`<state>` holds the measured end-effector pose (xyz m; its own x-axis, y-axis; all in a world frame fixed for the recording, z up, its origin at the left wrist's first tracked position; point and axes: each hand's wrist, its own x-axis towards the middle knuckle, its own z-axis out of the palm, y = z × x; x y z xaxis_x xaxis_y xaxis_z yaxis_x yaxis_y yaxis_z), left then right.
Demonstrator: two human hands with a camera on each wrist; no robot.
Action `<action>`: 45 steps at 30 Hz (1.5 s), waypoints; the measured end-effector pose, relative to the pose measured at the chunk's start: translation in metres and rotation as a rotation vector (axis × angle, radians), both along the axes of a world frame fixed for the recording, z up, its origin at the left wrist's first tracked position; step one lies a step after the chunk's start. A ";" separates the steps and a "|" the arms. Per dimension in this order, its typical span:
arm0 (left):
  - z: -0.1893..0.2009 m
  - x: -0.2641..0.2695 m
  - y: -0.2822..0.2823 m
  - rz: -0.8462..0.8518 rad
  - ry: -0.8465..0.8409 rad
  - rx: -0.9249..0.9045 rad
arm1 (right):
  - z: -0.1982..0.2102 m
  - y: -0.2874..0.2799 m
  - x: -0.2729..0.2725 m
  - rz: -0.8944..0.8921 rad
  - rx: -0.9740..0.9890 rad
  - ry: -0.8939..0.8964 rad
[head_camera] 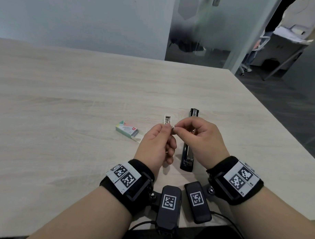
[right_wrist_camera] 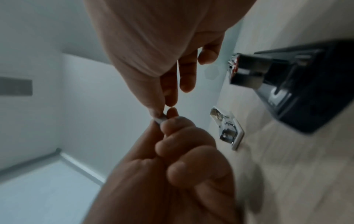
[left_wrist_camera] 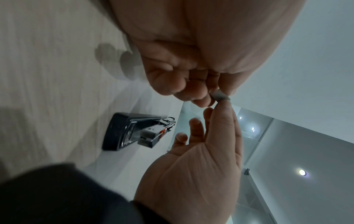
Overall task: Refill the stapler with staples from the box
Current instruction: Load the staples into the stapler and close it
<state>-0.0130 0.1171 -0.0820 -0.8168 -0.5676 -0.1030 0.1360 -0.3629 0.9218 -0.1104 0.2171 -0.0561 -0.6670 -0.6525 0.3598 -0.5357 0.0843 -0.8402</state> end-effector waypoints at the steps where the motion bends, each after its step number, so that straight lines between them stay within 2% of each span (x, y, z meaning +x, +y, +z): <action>1: 0.000 0.000 -0.001 -0.005 -0.005 -0.010 | 0.001 -0.001 0.000 0.018 0.008 0.038; 5: 0.000 0.000 -0.005 -0.007 -0.027 -0.110 | 0.003 -0.002 -0.004 0.071 0.104 0.106; 7: 0.001 0.002 -0.009 0.014 -0.063 -0.229 | 0.005 -0.003 -0.007 0.084 0.167 0.087; 11: 0.003 0.005 -0.024 0.173 -0.155 -0.451 | 0.014 -0.007 -0.020 0.046 0.248 -0.022; 14: 0.000 0.007 -0.037 0.246 -0.287 -0.655 | 0.022 -0.015 -0.031 0.028 0.391 0.002; 19: 0.001 0.008 -0.038 0.126 -0.472 -0.840 | 0.028 -0.031 -0.039 0.138 0.683 0.154; 24: 0.001 0.006 -0.037 0.037 -0.559 -0.992 | 0.023 -0.041 -0.038 0.157 0.769 0.196; 45: -0.008 0.000 -0.040 0.039 -0.573 -0.993 | 0.014 -0.050 -0.038 0.179 0.865 0.270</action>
